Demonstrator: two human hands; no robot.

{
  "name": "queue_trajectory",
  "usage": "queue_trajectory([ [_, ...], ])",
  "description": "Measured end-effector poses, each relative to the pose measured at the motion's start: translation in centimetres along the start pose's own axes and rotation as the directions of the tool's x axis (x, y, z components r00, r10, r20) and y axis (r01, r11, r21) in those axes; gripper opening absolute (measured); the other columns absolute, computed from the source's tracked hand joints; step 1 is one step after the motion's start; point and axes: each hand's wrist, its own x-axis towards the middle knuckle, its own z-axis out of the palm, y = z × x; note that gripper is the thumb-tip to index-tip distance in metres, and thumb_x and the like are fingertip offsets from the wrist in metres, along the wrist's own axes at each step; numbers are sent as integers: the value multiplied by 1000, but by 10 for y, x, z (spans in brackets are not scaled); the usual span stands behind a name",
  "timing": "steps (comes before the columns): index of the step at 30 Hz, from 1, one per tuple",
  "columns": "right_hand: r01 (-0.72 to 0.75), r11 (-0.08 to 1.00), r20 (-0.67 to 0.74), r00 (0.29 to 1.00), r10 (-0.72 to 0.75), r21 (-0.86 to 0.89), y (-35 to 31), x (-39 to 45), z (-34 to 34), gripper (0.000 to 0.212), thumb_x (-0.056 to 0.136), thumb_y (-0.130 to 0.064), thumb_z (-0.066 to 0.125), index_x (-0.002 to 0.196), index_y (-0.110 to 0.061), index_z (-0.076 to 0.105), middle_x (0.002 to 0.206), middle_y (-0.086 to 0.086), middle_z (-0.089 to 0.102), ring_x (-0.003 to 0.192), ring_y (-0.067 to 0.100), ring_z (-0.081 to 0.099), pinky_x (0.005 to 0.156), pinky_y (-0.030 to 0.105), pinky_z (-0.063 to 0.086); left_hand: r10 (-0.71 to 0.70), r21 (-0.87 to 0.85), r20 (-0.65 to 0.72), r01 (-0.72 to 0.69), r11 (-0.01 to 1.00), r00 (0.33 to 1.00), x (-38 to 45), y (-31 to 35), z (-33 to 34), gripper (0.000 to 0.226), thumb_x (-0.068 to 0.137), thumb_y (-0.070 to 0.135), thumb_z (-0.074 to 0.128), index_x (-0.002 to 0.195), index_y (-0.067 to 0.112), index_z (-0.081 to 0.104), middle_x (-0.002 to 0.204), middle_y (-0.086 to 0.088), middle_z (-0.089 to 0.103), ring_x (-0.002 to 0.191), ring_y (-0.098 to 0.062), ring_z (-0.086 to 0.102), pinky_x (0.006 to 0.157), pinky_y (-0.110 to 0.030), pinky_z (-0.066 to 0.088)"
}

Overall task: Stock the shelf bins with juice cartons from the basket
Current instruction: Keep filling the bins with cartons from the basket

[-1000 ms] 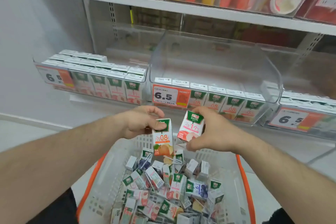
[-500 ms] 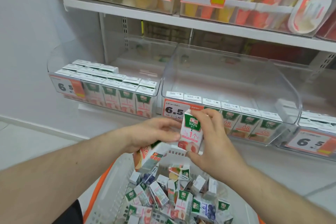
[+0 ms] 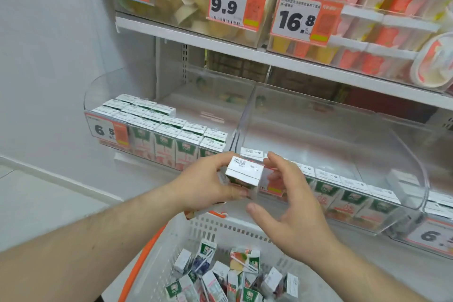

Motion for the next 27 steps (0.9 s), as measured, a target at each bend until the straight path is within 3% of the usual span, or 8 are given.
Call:
queue_trajectory([
  [3,72,997,-11,997,-72,-17,-17,28,8,68,75,-56,59,138,-41,37,127,-27,40,118,-4,41,100,16,35,21,39,-46,-19,999,999,-1,0,-14,35,63,41,72,95,48,61,94,22,68,98,-2,63,89,-38,52],
  [6,192,979,-63,978,-196,-66,-33,58,20,42,78,-44,62,119,-35,58,112,-21,58,106,3,54,91,40,46,65,31,-158,-61,998,985,-3,0,-30,37,68,32,77,97,48,62,97,21,68,96,1,62,85,-28,51],
  [9,209,977,-190,959,-211,-30,-53,94,24,33,79,-31,73,111,-29,64,106,-19,64,98,2,57,87,27,44,-23,20,-409,34,999,912,-2,-2,-53,37,74,35,78,100,51,58,97,22,65,91,6,60,76,-19,47],
  [12,73,993,-154,986,-58,95,-79,144,28,30,81,-22,76,103,-34,59,93,-22,62,85,-4,55,71,5,39,-236,-63,-526,240,969,817,-2,-14,-75,33,80,34,70,108,45,55,84,10,66,61,-4,57,60,-25,45],
  [15,-153,985,-31,987,156,82,-81,203,54,24,83,-19,70,98,-33,58,89,-13,62,79,7,58,62,15,42,-352,-133,-499,331,934,792,0,-28,-86,29,83,27,67,109,38,59,77,-3,71,42,-6,50,46,-18,42],
  [22,-446,851,272,813,515,-278,-51,268,121,16,93,-15,55,92,-10,70,99,9,69,90,29,67,76,37,57,-377,-166,-460,340,926,804,0,-41,-90,44,84,25,67,125,36,54,57,8,60,42,2,49,47,-13,38],
  [25,-567,805,292,751,592,-175,-54,267,127,15,89,-14,62,76,-8,63,64,3,62,62,23,51,60,30,43,-390,-205,-441,333,921,808,1,-43,-92,57,84,25,65,135,41,44,58,4,57,45,-4,49,48,-15,41],
  [27,-624,770,339,701,627,-134,-54,263,122,11,87,-15,60,80,-7,60,64,5,58,61,22,44,61,31,38,-407,-229,-432,339,913,805,1,-42,-92,60,84,27,64,137,45,41,54,7,54,47,-6,48,50,-19,44],
])
